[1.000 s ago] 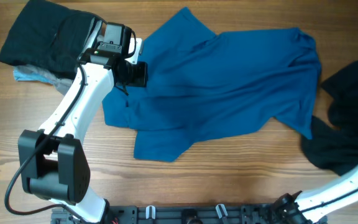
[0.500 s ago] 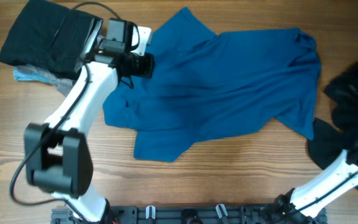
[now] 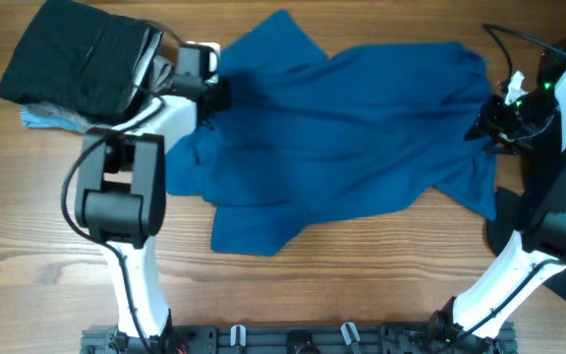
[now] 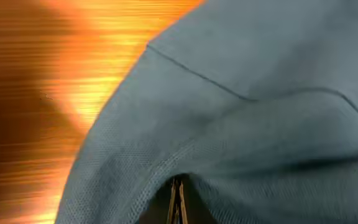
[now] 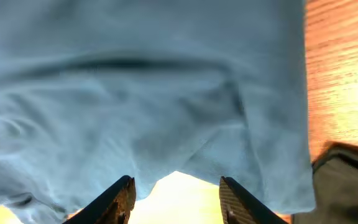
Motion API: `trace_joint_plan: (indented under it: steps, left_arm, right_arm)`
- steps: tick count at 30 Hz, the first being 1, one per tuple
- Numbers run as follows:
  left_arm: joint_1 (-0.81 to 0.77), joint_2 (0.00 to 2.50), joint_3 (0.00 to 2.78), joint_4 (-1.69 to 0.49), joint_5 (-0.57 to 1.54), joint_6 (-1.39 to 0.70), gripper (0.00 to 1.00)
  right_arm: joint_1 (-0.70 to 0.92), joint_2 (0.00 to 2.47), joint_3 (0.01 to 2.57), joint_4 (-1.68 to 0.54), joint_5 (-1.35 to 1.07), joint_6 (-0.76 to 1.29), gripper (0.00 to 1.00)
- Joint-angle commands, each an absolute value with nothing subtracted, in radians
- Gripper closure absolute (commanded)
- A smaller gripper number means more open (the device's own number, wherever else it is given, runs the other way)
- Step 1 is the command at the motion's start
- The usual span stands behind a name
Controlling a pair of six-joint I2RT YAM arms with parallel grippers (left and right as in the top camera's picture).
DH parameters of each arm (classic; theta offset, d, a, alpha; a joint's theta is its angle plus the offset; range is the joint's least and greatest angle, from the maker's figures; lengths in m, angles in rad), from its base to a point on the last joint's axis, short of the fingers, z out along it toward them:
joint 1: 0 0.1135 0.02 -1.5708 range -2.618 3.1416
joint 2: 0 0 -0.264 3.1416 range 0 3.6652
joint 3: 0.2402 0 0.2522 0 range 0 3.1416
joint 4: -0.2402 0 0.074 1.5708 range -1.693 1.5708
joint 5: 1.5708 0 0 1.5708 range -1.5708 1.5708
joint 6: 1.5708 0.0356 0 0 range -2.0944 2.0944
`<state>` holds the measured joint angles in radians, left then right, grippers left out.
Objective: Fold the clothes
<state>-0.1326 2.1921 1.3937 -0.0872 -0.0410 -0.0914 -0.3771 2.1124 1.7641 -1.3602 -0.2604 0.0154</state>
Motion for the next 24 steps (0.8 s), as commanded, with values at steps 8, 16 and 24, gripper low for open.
trace_joint_plan:
  steps: [8,16,24]
  left_arm:
    - [-0.027,2.235,1.556,-0.125,0.033,-0.187,0.96]
    - [-0.036,2.184,1.663,-0.319,0.087,-0.114,0.76]
    - [-0.071,2.023,1.663,-0.741,0.356,-0.004,0.63]
  right_arm:
    - [-0.253,2.085,1.495,-1.126,-0.107,0.105,0.50]
    - [-0.284,2.085,1.376,-1.081,0.344,0.368,0.86]
    - [-0.368,2.057,1.453,-1.059,0.102,0.183,0.59]
